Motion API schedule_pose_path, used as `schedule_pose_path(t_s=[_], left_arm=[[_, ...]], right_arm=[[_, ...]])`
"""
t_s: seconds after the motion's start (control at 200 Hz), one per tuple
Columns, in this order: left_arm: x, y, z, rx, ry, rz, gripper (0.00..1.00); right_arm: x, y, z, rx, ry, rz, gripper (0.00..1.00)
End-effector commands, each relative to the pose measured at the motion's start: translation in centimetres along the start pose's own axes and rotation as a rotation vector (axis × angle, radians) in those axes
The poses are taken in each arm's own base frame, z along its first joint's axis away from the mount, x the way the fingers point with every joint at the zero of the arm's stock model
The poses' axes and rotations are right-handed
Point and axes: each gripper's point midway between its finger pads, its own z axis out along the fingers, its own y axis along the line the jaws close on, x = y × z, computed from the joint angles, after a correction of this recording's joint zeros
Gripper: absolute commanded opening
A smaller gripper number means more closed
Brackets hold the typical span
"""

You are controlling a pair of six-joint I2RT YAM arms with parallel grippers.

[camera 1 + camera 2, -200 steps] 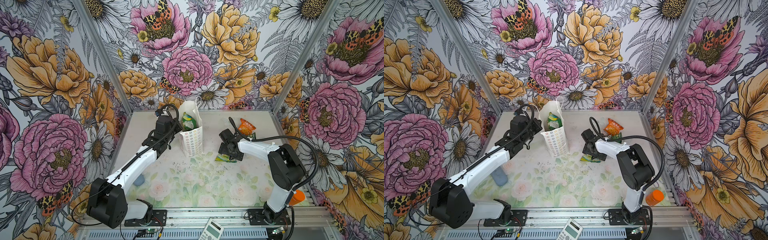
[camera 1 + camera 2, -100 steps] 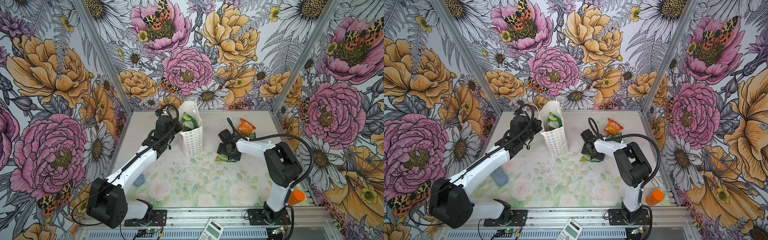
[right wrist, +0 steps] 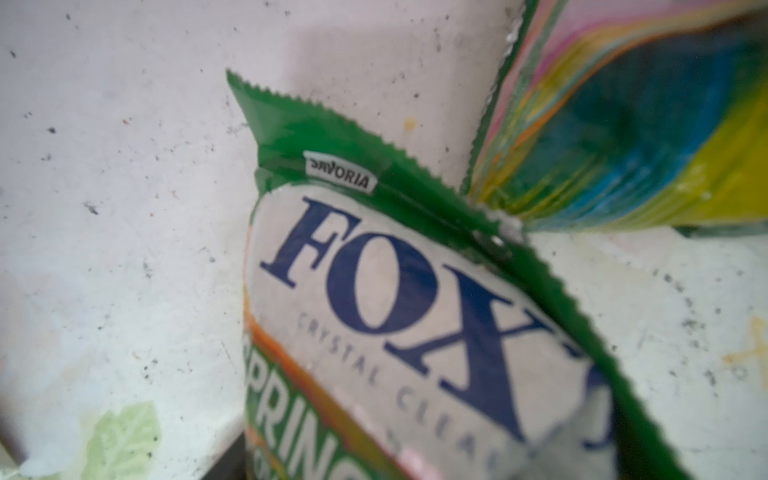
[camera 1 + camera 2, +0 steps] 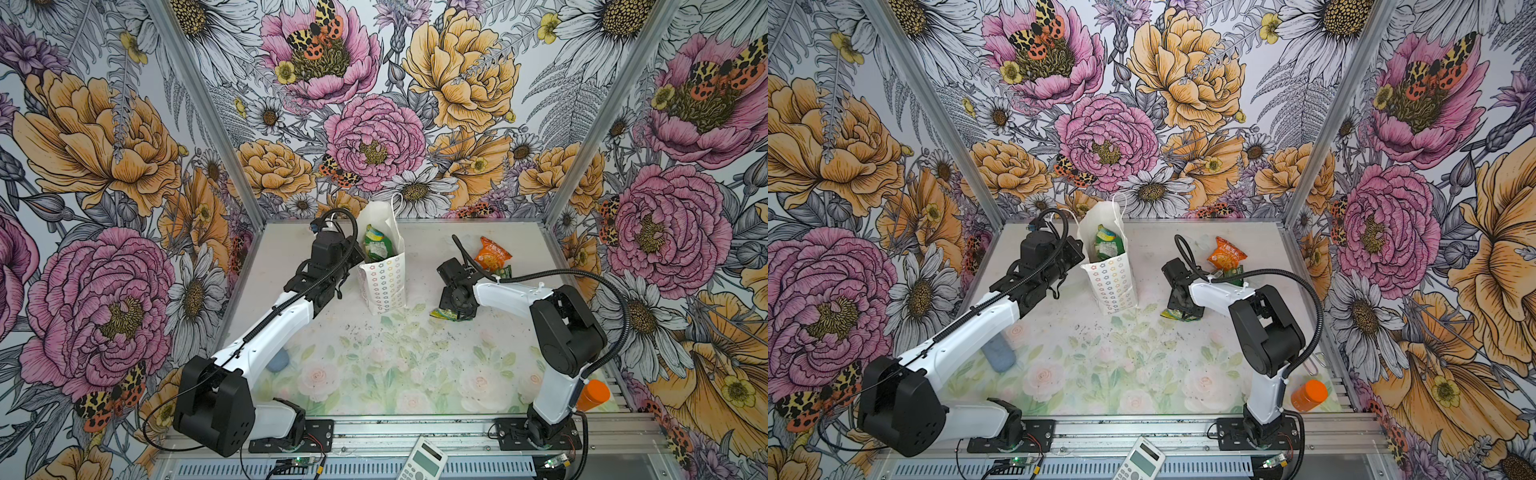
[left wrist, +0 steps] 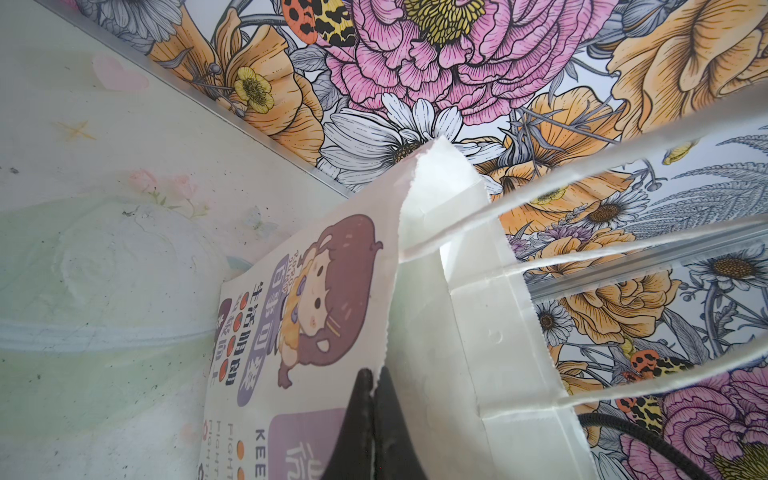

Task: Place the snacks into the paper bag
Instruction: 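Lower the right gripper onto another green Fox's Spring Tea packet and grasp it, then lift the green packet up from the table with the right gripper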

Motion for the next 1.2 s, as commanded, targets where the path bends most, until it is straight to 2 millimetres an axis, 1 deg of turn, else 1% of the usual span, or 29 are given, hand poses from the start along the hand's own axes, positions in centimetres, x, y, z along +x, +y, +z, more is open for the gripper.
schedule_pose_path(t_s=[0.0, 0.185, 0.3, 0.47, 0.525, 0.635, 0.801, 1.001, 1.101, 1.191], left_arm=[[-0.7, -0.4, -0.4, 0.020, -0.022, -0.010, 0.00], [-0.7, -0.6, -0.4, 0.023, -0.022, -0.010, 0.00], [-0.6, -0.7, -0.3, 0.028, -0.019, -0.011, 0.00], [-0.7, -0.9, -0.3, 0.032, -0.021, -0.011, 0.00], [-0.7, -0.9, -0.4, 0.031, -0.021, -0.009, 0.00], [-0.7, -0.8, -0.4, 0.030, -0.023, -0.009, 0.00], [-0.7, -0.8, -0.5, 0.032, -0.024, -0.009, 0.00], [-0.9, -0.8, -0.6, 0.031, -0.029, -0.010, 0.00], [-0.8, -0.9, -0.6, 0.034, -0.027, -0.009, 0.00], [-0.8, -0.9, -0.6, 0.034, -0.025, -0.009, 0.00]], right_arm=[[-1.7, 0.0, -1.6, -0.016, -0.073, -0.036, 0.61], [-2.8, 0.1, -3.3, -0.032, -0.126, -0.097, 0.53], [-3.6, 0.3, -4.7, -0.053, -0.161, -0.134, 0.47], [-5.0, 0.8, -7.6, -0.095, -0.231, -0.186, 0.43], [-5.7, 1.1, -8.9, -0.115, -0.263, -0.206, 0.43], [-7.2, 2.1, -12.3, -0.177, -0.336, -0.255, 0.42], [-9.3, 3.8, -17.9, -0.281, -0.452, -0.326, 0.40], [-11.0, 5.7, -23.6, -0.398, -0.557, -0.410, 0.37], [-11.6, 6.6, -26.1, -0.449, -0.602, -0.430, 0.36], [-12.2, 7.6, -28.9, -0.515, -0.647, -0.446, 0.35]])
